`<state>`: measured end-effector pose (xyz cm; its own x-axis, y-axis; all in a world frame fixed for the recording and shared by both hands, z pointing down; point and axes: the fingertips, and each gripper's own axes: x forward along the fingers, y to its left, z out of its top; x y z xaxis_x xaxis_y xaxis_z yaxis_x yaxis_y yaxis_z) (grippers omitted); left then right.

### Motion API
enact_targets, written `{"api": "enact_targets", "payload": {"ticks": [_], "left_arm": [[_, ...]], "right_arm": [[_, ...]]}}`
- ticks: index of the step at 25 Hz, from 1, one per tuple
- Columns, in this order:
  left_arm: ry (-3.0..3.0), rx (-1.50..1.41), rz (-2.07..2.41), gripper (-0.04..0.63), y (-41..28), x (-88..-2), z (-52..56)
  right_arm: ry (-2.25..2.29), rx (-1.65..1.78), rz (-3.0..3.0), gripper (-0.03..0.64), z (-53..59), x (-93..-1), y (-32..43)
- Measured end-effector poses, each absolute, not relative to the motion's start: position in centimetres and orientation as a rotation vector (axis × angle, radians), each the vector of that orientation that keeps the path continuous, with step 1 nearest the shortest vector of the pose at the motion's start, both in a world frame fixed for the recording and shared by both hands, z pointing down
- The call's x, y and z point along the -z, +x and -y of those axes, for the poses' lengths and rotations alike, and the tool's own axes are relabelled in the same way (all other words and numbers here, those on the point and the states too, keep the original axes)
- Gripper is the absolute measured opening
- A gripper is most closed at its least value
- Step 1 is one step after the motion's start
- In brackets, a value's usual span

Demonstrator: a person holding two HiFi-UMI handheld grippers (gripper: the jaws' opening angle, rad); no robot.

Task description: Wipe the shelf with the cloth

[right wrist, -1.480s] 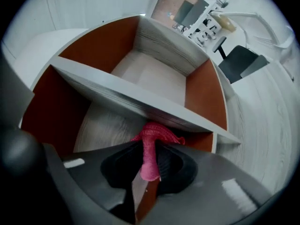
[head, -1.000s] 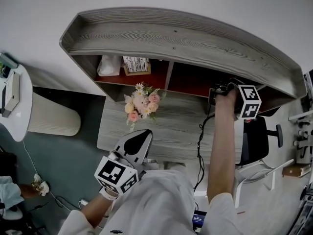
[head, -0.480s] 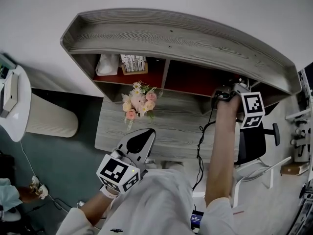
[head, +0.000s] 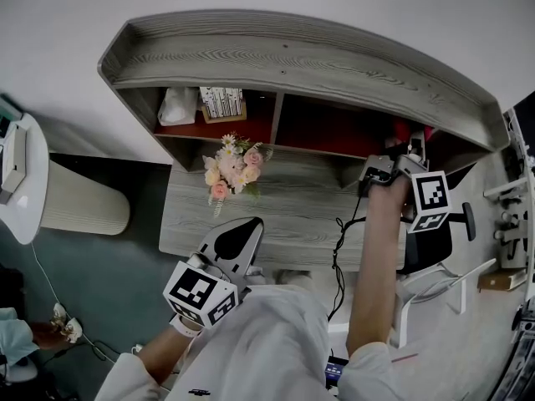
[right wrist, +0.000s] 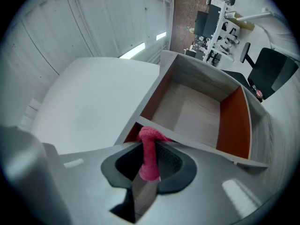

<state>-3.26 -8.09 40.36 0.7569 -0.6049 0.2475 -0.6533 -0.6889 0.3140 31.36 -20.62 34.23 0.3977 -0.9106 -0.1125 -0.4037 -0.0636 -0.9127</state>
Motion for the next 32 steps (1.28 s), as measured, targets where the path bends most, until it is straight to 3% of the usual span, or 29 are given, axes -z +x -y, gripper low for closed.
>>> {"api": "enact_targets", "payload": {"ticks": [16,32], "left_arm": [[2.557,-0.167,0.989,0.006,-4.4,-40.5,8.1],[2.597,-0.123,0.93,0.006,-2.1,-39.8,7.4]], "right_arm": [[-1.895,0.902,-1.028,0.08,19.1,-47.0,31.3],[-1.86,0.721,-1.526,0.08,13.9,-39.4,27.8]]}}
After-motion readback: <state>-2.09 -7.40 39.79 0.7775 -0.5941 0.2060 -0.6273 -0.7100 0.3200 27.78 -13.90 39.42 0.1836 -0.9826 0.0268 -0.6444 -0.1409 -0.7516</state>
